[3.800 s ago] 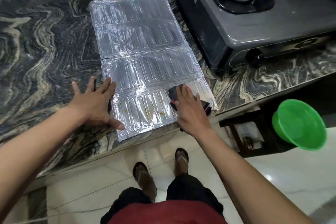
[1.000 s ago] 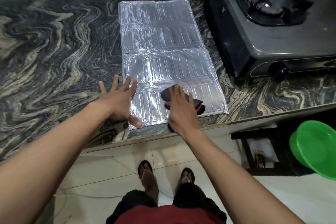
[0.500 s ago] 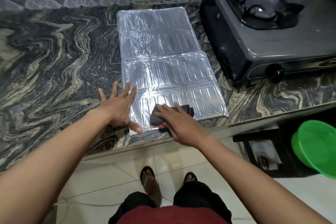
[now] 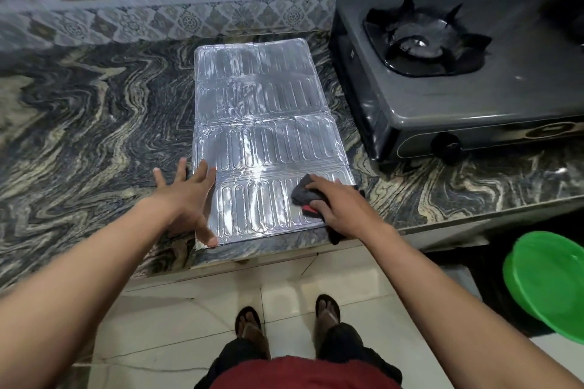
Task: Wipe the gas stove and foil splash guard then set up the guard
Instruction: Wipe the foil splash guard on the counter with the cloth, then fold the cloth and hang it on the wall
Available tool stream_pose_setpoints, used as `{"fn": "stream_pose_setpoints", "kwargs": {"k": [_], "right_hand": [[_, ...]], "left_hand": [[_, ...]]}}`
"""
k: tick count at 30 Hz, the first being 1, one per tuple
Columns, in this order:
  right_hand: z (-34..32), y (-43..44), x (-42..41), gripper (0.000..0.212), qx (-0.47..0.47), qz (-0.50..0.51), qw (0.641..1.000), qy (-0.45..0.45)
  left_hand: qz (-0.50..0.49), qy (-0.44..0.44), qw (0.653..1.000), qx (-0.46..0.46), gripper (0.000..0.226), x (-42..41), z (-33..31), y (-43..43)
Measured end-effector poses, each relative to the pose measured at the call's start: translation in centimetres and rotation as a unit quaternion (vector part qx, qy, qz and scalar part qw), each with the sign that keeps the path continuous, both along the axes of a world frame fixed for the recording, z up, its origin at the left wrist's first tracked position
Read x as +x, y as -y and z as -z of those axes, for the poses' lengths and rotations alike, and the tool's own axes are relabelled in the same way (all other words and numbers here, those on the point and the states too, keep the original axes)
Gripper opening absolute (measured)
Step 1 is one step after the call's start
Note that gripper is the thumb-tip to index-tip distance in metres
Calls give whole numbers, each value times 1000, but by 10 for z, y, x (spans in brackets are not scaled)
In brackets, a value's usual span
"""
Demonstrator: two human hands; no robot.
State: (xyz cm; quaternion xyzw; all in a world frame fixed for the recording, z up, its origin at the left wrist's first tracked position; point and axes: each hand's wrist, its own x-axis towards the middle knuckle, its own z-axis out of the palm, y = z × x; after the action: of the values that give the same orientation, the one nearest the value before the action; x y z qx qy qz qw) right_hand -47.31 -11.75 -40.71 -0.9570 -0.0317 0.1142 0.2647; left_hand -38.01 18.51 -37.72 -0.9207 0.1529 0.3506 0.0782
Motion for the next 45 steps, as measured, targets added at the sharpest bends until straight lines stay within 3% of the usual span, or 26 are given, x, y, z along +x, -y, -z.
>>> {"fn": "stream_pose_setpoints", "kwargs": {"k": [3, 9, 12, 16, 19, 22, 26, 28, 30, 32, 34, 39, 45], "right_hand": [[-3, 2, 2, 31, 25, 7, 999, 25], [-4, 3, 6, 28, 49, 39, 997, 43], [-10, 6, 13, 24, 49, 40, 998, 26], [-12, 10, 20, 19, 114, 103, 988, -5], [-17, 15, 24, 13, 234, 155, 960, -13], [-33, 18, 25, 23, 363, 162, 917, -14], [-55, 23, 23, 23, 428, 167, 888, -20], [-63, 27, 20, 19, 439, 153, 885, -30], [-71, 25, 17, 28, 429, 140, 892, -21], [-80, 20, 18, 29, 364, 150, 919, 42], [-93, 15, 24, 15, 290, 154, 936, 126], [-138, 20, 36, 5, 261, 164, 930, 200], [-210, 2, 64, 20, 270, 82, 927, 248]], "left_hand": [[-15, 6, 1000, 0, 150, -9, -8, 25], [-4, 96, 982, -163, 72, -33, -10, 102], [-35, 132, 969, -208, 60, -38, -7, 124], [-113, 116, 948, -275, 45, -39, 3, 128], [-172, 64, 916, -356, 39, -36, 3, 131], [-198, 39, 881, -427, 36, -33, -2, 138], [-188, 60, 860, -471, 17, -25, -16, 145], [-165, 76, 867, -464, 27, -19, -24, 144], [-131, 95, 880, -447, 33, -12, -34, 142], [-100, 102, 886, -441, 32, -4, -48, 140], [-72, 102, 887, -445, 30, 4, -67, 136], [-48, 72, 862, -499, 12, 26, -126, 114], [-10, 123, 827, -548, 7, 53, -213, 93]]}}
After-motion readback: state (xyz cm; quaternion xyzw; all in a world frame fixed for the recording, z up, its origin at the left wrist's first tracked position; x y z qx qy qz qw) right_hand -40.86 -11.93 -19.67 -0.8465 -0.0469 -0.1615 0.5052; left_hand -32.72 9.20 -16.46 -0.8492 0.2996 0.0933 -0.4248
